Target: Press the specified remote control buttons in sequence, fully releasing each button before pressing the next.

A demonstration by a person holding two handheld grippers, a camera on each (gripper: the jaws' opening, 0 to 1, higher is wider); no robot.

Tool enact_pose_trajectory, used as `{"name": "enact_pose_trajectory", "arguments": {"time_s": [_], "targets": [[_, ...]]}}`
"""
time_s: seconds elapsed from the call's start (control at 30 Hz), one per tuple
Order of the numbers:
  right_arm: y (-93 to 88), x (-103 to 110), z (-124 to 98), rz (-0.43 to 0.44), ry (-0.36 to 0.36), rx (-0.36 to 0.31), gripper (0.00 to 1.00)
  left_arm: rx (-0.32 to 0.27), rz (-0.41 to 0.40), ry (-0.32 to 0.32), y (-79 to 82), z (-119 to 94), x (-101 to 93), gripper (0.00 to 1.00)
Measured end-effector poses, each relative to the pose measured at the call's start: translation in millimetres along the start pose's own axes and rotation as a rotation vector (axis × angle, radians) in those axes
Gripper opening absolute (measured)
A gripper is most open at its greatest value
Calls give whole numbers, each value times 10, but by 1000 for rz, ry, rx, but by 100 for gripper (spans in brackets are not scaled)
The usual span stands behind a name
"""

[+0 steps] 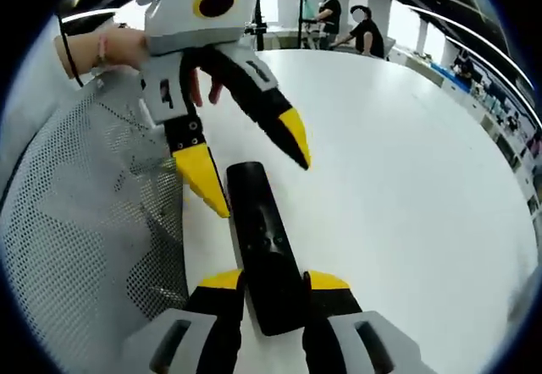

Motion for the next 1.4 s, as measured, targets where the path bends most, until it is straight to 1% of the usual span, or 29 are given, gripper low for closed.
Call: {"name": "enact_pose_trajectory", "arguments": {"time_s": [0.1, 0.13, 0.17, 0.2, 0.27, 0.3, 0.33, 0.4, 0.43, 0.47, 0.57, 0.63, 0.73, 0.8, 0.83, 0.9, 0.97, 1.07, 1.23, 1.33, 1.4], "targets": [[6, 7, -5, 1, 0, 1, 25, -43, 40, 67, 88, -133, 38, 60], [9, 8, -5, 1, -1, 1, 25, -68, 41, 99, 127, -191, 51, 62], [10, 8, -5, 4, -2, 2, 25, -92, 33, 116, 159, -230, 54, 65], [12, 8, -6, 9, -3, 1, 25, -128, 21, 144, 216, -287, 56, 67], [14, 6, -7, 10, -3, 2, 25, -189, 30, 194, 310, -384, 71, 73], [14, 4, -8, 13, -3, 2, 25, -204, 31, 204, 332, -407, 72, 76], [12, -1, -3, 14, -2, 3, 25, -258, 47, 231, 408, -472, 77, 78], [18, -2, -6, 15, 0, 5, 25, -336, 36, 265, 501, -553, 83, 87], [18, -4, -4, 14, 1, 6, 25, -362, 32, 293, 539, -613, 98, 91], [18, -7, -1, 14, 2, 7, 25, -375, 48, 328, 559, -673, 125, 94], [28, -6, 0, 10, 7, 12, 25, -391, 53, 390, 536, -788, 219, 99], [36, -6, 0, 9, 12, 15, 25, -393, 71, 419, 543, -854, 255, 100], [39, -12, 4, 6, 18, 19, 25, -422, 92, 457, 574, -927, 289, 100], [40, -13, 6, 2, 22, 23, 24, -419, 95, 476, 569, -959, 307, 100], [40, -15, 6, -4, 24, 26, 24, -414, 106, 500, 558, -987, 326, 100], [42, -19, 8, -22, 33, 34, 24, -403, 112, 518, 538, -1012, 335, 100], [48, -28, 13, -37, 42, 43, 23, -390, 155, 556, 532, -1047, 354, 100], [62, -79, 21, -61, 35, 55, 23, -381, 163, 577, 511, -1073, 367, 100], [80, -238, 29, -59, 22, 71, 22, -364, 123, 590, 443, -1080, 404, 100], [89, -351, 25, -65, 6, 88, 22, -348, 99, 581, 404, -1059, 416, 100], [88, -446, 33, -51, -3, 91, 22, -330, 83, 573, 373, -1036, 411, 100]]}}
Point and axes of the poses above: the point that each gripper's makers call its tool centre point, and the gripper's own axes: z roughly forward along the fingers, x roughly to its left, y roughly out of its top, the point moved 5 cm from there along -z, roughly backward along the fingers, and after that the axes turned 8 degrees about -x, right-handed, at the moved point
